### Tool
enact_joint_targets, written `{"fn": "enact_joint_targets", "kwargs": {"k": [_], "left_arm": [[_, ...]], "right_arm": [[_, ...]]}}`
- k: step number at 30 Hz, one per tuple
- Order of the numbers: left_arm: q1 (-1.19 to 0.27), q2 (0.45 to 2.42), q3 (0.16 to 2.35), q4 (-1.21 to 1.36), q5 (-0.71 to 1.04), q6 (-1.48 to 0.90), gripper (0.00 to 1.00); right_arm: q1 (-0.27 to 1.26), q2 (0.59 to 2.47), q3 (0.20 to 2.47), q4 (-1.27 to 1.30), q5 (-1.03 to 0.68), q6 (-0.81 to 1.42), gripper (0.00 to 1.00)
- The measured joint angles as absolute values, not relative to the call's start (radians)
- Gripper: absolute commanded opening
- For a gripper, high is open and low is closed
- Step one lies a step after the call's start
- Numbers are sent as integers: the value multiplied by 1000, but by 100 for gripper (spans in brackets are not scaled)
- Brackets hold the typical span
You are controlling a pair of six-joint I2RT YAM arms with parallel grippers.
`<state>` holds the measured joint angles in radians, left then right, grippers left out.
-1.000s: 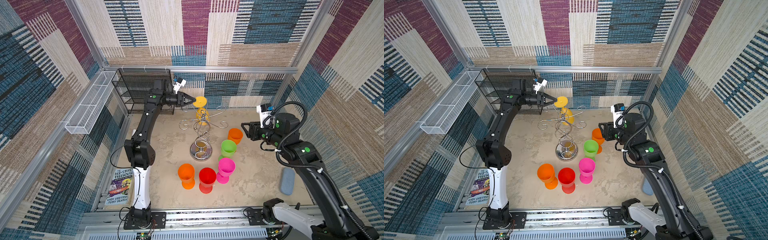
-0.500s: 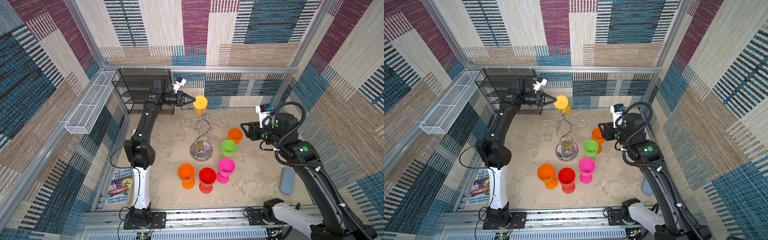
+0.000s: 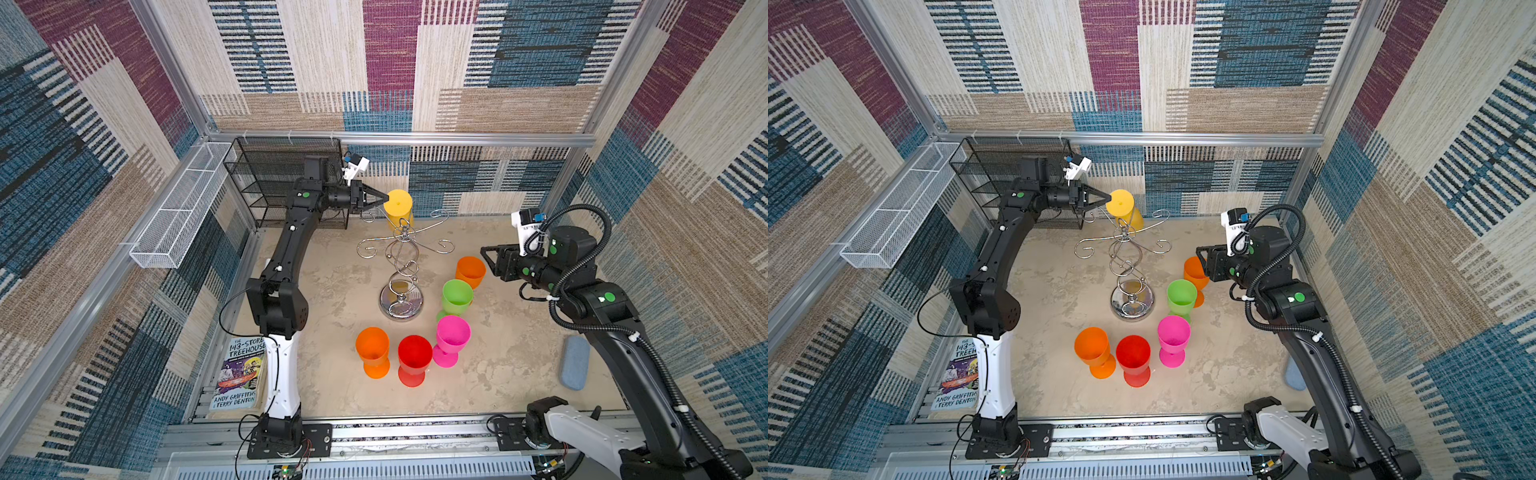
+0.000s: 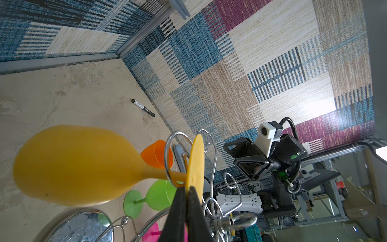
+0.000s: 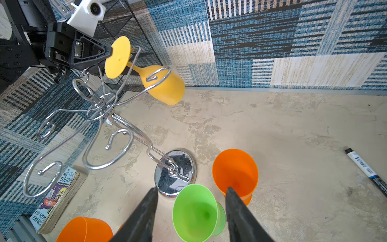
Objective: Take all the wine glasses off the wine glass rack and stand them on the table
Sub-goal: 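Close the left gripper on the yellow glass foot on the rack, then lift the yellow glass up off the rack with the left gripper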
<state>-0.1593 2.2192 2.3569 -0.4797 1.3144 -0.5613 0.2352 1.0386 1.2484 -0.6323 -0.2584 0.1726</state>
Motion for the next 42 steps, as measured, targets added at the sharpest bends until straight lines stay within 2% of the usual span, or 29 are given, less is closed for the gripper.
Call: {"fn": "enact_joint_targets", "kwargs": {"k": [4,9,13,20,42], "left_arm": [[-147,2207,2233,-124,1355,-850,0],[-133,2286,2240,384,1395,-1268,0],[-125,2294,2234,587,1417,-1414,0],[-106,2236,2160,564,1417,-1381,0],[-103,2204,2158,437,1393,-1328,0]], "right_arm": [[233,1040,1248,-626,-265,173,54],[229,1041,1248,-625,-270,174,54],[227,1045,1246,-625,-278,175,54],[225,1054,1238,-623,-280,175,54],[220,1063,1225,-617,-297,176,54]]}}
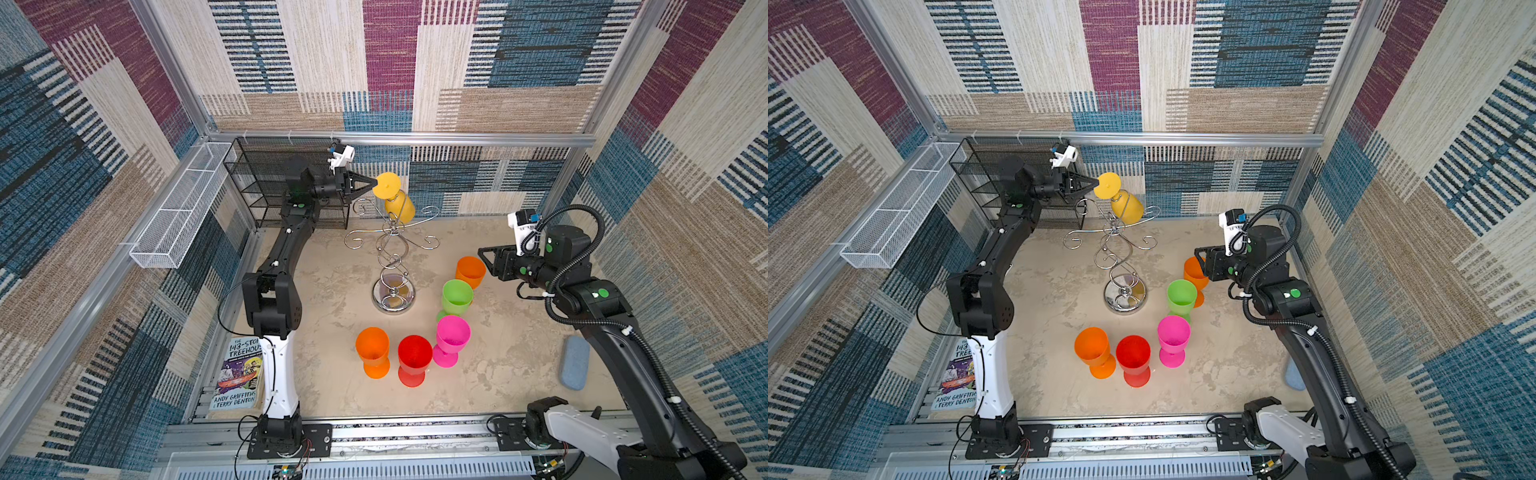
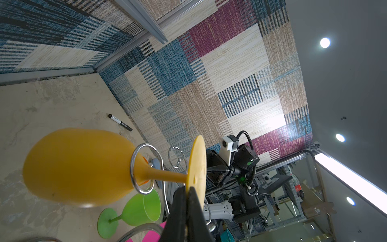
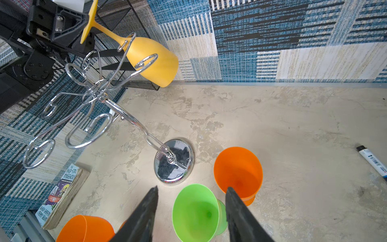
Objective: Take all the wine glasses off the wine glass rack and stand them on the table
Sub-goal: 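Lift the yellow glass up off the rack with the left gripper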
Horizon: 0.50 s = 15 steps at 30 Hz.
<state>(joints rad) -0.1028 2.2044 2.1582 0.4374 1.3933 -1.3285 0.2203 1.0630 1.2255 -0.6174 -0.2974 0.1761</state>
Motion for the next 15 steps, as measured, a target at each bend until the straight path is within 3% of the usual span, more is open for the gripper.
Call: {"fn": "enact_joint_targets", "kwargs": {"k": [4,15], "left_arm": [[-107,2189,2169,337,1385,-1246,0],[-131,2212,2423,-389,1247,-702,0]], "right_arm": [[218,1067,1219,-616,-306,179,53],[213,1063,1204,-611,-311,179,53]]}}
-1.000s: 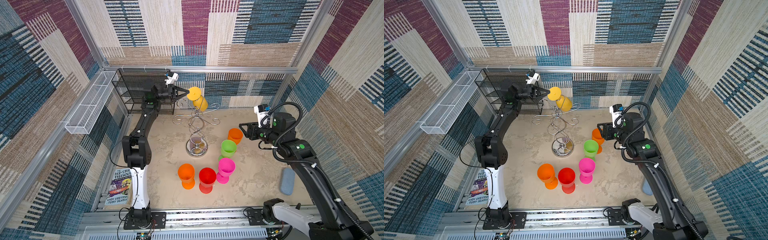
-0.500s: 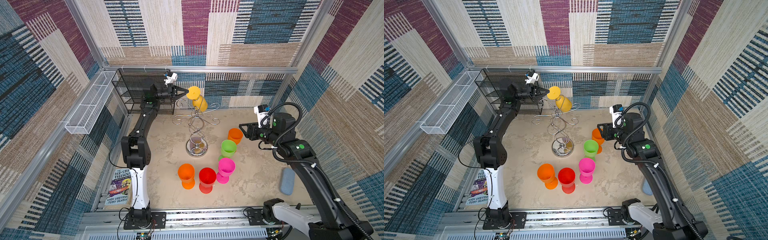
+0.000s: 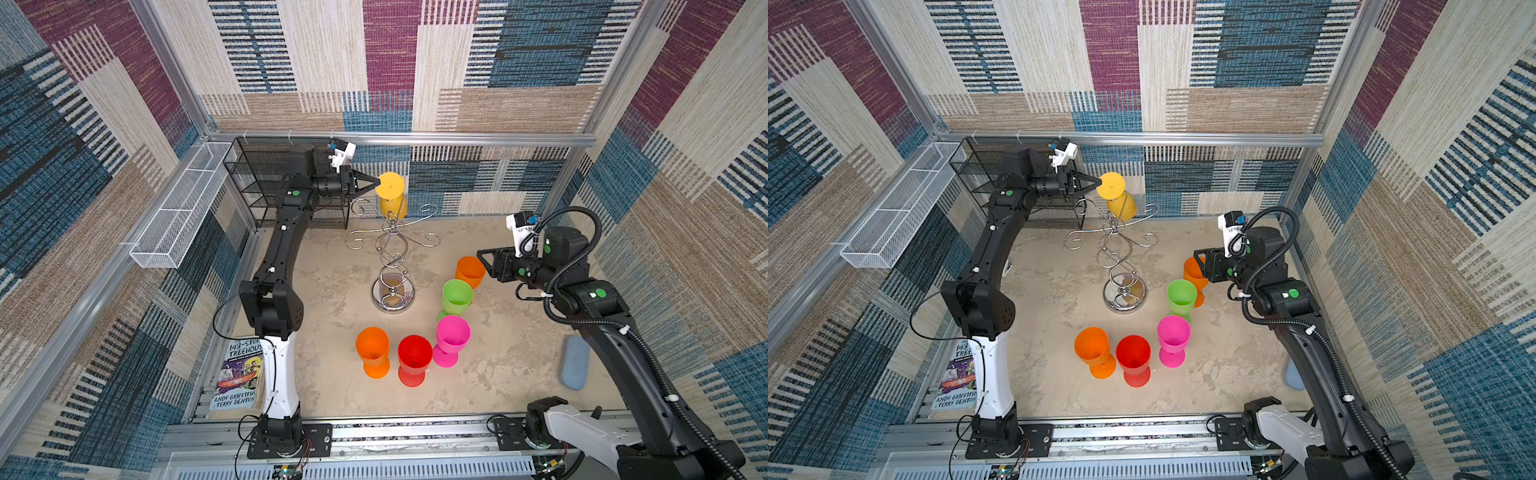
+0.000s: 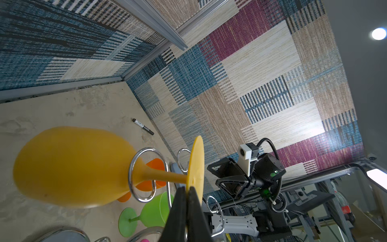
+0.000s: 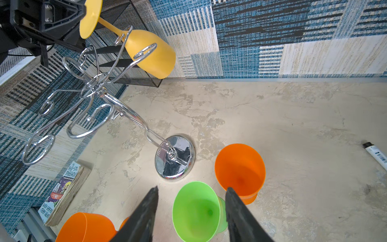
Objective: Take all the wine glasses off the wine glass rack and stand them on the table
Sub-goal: 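Lift the yellow glass up off the rack with the left gripper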
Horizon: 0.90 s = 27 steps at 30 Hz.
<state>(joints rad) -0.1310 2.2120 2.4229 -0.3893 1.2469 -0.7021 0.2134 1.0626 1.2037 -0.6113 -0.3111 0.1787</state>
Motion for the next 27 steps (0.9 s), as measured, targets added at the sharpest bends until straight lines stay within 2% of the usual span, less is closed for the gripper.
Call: {"fn": "enact_joint_targets", "kwargs": {"k": [11,27], "left_arm": [[-142,2227,2484,-580,1166,-567,0],[-163,2252,2533,-539,1140,-580,0]], "right_arm": [[208,1062,1185,-602,-315,178,53],[192,1061,1175,-588,-331,175,53]]}}
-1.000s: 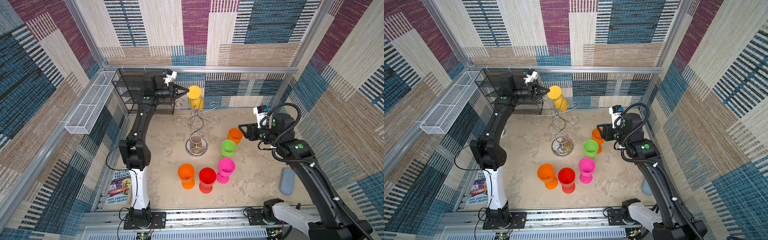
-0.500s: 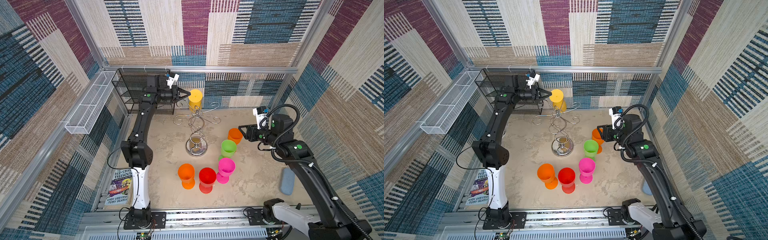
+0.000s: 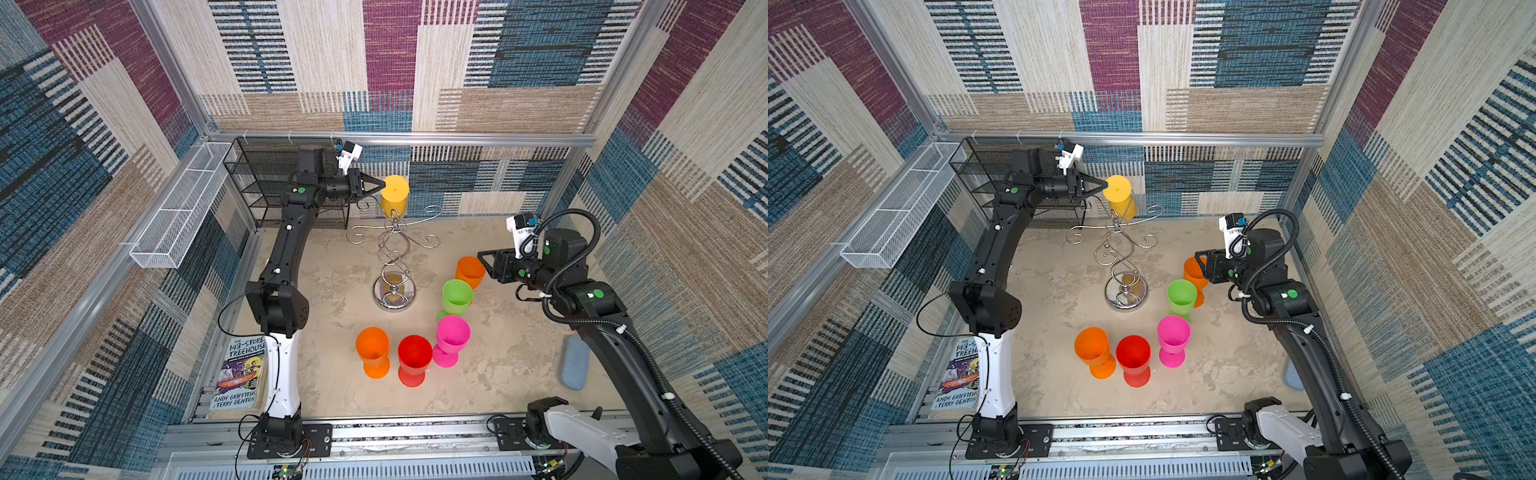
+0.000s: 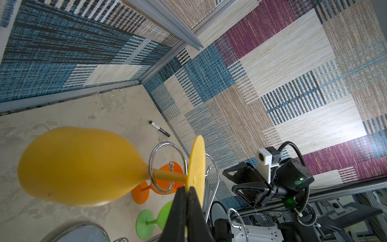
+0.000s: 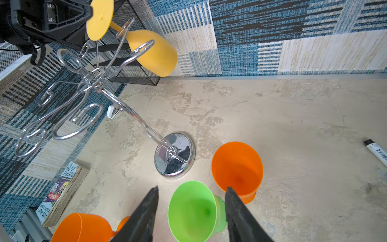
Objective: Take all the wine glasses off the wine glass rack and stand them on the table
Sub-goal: 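Lift the yellow glass up off the rack with the left gripper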
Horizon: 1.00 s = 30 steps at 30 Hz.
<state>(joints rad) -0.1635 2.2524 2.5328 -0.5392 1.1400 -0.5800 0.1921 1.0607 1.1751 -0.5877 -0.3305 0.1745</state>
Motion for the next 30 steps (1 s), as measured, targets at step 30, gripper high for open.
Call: {"fn": "enact_joint_targets", "kwargs": {"k": [30], "left_arm": [[-189,2255,2542,-467,1134,-617,0]], "right_arm": [[177,1054,1147,-571,-345,171,53]]}}
